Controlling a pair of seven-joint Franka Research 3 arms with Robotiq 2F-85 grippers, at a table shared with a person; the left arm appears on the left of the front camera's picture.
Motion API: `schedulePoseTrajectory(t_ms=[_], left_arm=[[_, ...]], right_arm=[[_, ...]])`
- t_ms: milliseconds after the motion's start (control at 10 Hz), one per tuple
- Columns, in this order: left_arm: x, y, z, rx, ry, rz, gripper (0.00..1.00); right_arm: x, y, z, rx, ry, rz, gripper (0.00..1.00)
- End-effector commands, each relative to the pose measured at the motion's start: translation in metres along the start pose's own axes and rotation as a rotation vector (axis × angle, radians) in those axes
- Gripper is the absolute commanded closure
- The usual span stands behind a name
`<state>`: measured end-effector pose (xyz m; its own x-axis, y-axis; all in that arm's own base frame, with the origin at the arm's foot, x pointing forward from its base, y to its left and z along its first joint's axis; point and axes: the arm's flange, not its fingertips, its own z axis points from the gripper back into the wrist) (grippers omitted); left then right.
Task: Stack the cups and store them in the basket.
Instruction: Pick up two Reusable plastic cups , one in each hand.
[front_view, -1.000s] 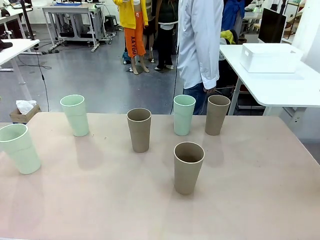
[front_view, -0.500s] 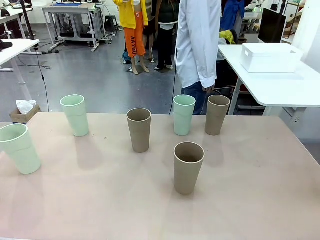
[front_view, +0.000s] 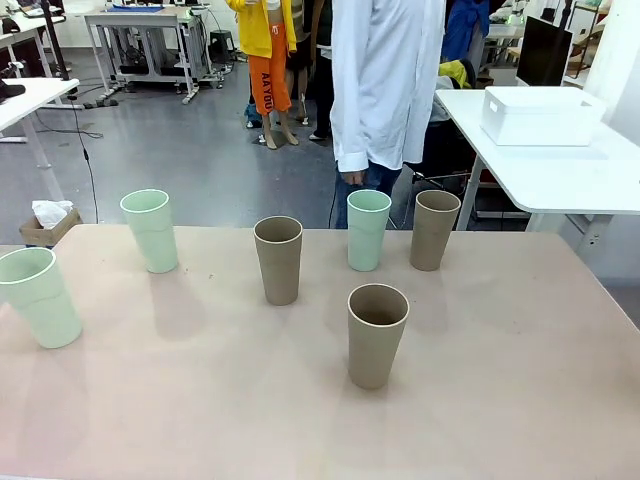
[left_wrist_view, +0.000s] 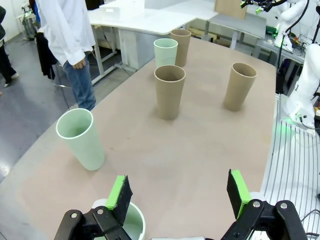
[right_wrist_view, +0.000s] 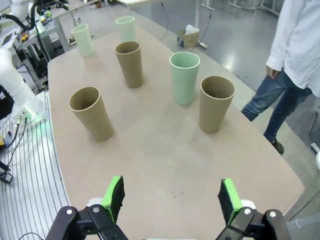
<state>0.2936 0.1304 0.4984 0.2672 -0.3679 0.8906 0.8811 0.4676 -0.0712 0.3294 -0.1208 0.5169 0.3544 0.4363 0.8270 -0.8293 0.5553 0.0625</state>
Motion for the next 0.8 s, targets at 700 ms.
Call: schedulePoseTrajectory(t_ms=[700], left_arm=[[0.0021, 0.0004, -0.0009, 0.001, -0.019, -0.017, 0.00]], right_arm=[[0.0007, -0.0029, 0.0005, 0.004, -0.022, 0.025, 0.00]])
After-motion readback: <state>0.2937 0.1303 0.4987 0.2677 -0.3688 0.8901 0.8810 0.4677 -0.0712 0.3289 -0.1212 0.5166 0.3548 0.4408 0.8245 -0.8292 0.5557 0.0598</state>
